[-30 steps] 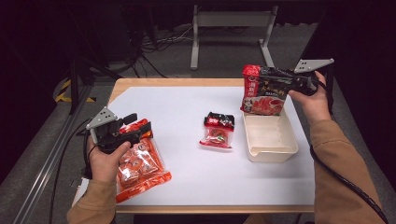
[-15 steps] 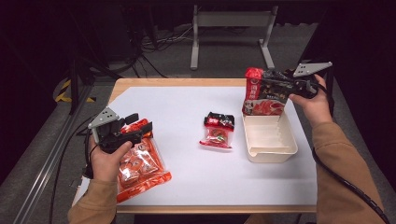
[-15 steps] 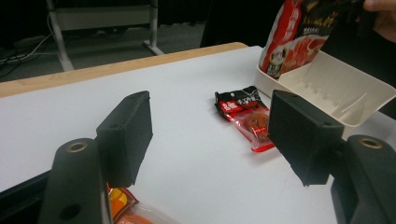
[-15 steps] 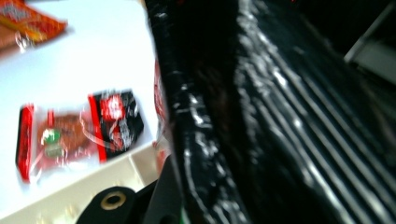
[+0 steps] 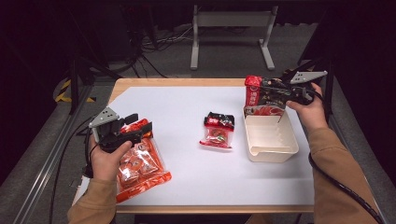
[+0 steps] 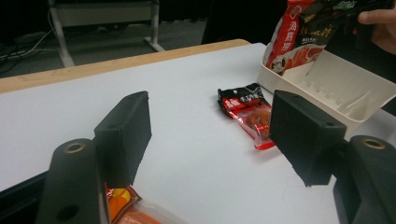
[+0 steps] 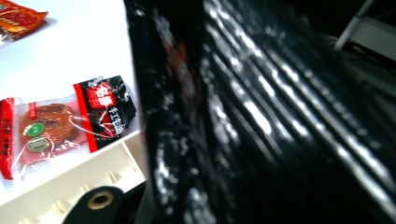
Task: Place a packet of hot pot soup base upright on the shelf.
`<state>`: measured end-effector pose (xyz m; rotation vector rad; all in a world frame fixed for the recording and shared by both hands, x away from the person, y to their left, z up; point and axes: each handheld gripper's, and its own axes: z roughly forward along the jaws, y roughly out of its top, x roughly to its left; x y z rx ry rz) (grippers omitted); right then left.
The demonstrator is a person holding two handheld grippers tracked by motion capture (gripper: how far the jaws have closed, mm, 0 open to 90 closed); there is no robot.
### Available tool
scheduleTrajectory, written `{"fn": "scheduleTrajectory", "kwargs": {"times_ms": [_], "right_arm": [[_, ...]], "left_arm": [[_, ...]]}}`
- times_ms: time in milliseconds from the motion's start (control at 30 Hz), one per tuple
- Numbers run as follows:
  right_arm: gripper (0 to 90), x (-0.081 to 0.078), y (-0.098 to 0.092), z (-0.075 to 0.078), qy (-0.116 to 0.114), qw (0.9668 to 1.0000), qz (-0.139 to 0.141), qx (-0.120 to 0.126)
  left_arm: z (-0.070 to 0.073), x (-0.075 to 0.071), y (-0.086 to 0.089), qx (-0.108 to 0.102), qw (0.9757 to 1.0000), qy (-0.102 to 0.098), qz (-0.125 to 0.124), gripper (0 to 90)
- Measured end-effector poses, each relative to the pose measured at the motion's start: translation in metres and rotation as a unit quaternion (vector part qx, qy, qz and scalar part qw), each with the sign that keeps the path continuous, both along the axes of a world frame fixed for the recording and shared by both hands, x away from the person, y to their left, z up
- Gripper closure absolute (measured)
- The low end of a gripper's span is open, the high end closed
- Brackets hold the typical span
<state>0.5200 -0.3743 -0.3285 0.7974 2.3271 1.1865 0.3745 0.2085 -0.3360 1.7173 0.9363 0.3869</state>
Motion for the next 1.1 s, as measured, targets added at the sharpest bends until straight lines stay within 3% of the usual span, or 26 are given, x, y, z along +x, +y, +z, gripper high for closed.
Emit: {"fn": "scheduleTrajectory", "kwargs": {"times_ms": [100, 200, 233, 267, 300, 367, 400, 533, 667, 867, 933, 1100], "right_arm": [[75.1, 0.0, -0.003, -0.006, 0.007, 0.9999, -0.009, 0.003], [72.0, -0.001, -0.007, -0.009, 0.011, 0.9994, -0.014, 0.03], [68.3, -0.002, -0.006, -0.008, 0.008, 0.9993, -0.017, 0.032], [53.2, -0.002, -0.006, -0.008, 0.012, 0.9985, -0.032, 0.042], [53.2, -0.002, -0.006, -0.008, 0.012, 0.9985, -0.032, 0.042], [39.0, -0.004, -0.007, -0.007, 0.027, 0.9959, -0.058, 0.064], [37.3, -0.006, -0.008, -0.006, 0.034, 0.9947, -0.065, 0.072], [32.2, -0.019, -0.013, -0.007, 0.036, 0.9931, -0.08, 0.079], [29.1, -0.033, -0.019, -0.005, 0.029, 0.9916, -0.091, 0.088], [26.4, -0.067, -0.024, -0.001, 0.006, 0.9889, -0.114, 0.096], [26.2, -0.076, -0.022, 0.003, 0.001, 0.9897, -0.109, 0.092], [26.0, -0.1, -0.01, 0.013, -0.011, 0.9904, -0.093, 0.102]], "left_arm": [[0.0, 0.0, 0.003, -0.002, 1.0, 0.004, -0.001, 30.6], [0.001, 0.0, 0.005, -0.002, 1.0, 0.001, 0.003, 30.6], [0.0, 0.0, 0.005, -0.003, 1.0, 0.002, 0.004, 30.5], [0.0, 0.001, 0.006, -0.002, 1.0, 0.003, 0.005, 30.4], [0.0, 0.001, 0.006, -0.001, 1.0, 0.004, 0.005, 30.4], [-0.001, 0.002, 0.008, 0.0, 1.0, 0.007, 0.007, 30.1], [-0.001, 0.003, 0.009, 0.0, 0.9999, 0.006, 0.008, 30.1], [-0.001, 0.004, 0.016, -0.001, 0.9998, 0.004, 0.019, 29.5], [0.0, 0.005, 0.02, 0.013, 0.9996, -0.001, 0.027, 28.6], [0.003, 0.004, 0.027, 0.033, 0.9988, -0.011, 0.033, 28.7], [0.003, 0.005, 0.028, 0.037, 0.9988, -0.011, 0.03, 30.1], [-0.001, 0.006, 0.033, 0.068, 0.9973, 0.009, 0.026, 29.0]]}}
